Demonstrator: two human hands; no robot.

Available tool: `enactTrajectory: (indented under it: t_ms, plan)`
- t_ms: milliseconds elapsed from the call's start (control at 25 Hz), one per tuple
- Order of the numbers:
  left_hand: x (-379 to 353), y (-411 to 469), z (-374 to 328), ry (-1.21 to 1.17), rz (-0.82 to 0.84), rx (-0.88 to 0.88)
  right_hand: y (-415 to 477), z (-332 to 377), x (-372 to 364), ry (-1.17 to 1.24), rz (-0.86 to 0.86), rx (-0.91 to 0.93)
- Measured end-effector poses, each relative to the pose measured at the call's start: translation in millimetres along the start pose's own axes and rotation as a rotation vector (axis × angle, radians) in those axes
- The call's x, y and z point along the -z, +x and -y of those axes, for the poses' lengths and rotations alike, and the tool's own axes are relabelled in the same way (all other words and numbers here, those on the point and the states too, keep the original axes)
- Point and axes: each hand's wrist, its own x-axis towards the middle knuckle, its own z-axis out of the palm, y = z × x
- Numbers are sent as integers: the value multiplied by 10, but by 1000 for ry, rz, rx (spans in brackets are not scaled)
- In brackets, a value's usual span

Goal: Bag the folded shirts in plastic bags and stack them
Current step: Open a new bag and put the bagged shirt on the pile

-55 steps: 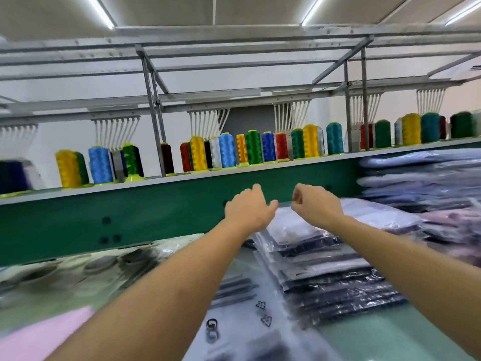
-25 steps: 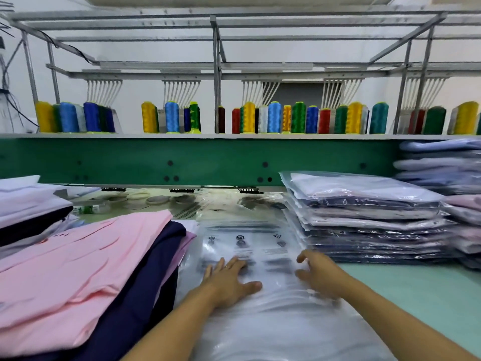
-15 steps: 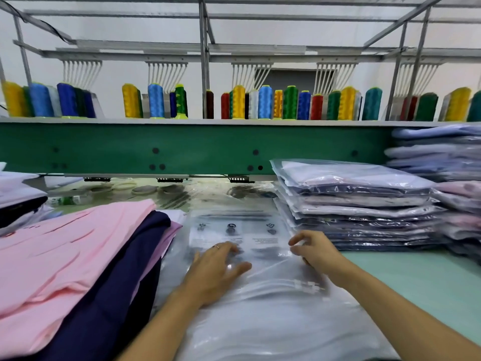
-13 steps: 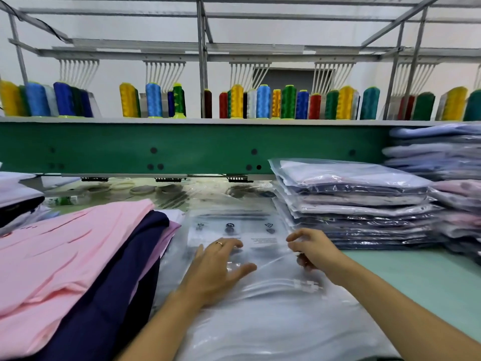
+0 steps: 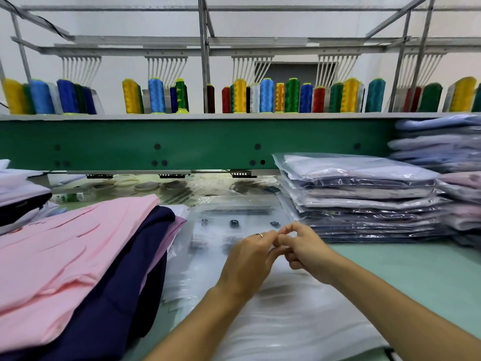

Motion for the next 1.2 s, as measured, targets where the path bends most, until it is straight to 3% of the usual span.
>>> enactTrajectory:
  t_ms: [160, 400, 600, 760, 960, 1040, 1200]
  plan:
    - [91, -63, 155, -30, 65, 217, 112, -40, 177, 53, -36, -21]
    - [355, -232, 556, 219, 179, 495, 273, -166, 511, 76, -70, -70]
    - [491, -258, 666, 383, 315, 614, 284, -203, 638, 39, -66, -111]
    - [605, -203, 713, 662, 339, 625, 303, -195, 682, 23, -66, -140]
    - [689, -234, 654, 848, 617, 584, 315, -240, 778, -4, -86, -165]
    - [742, -211, 596, 950, 725, 457, 324, -248, 801, -10, -84, -171]
    - [748, -182, 715, 783, 593, 538, 317, -263, 817, -44, -140, -155]
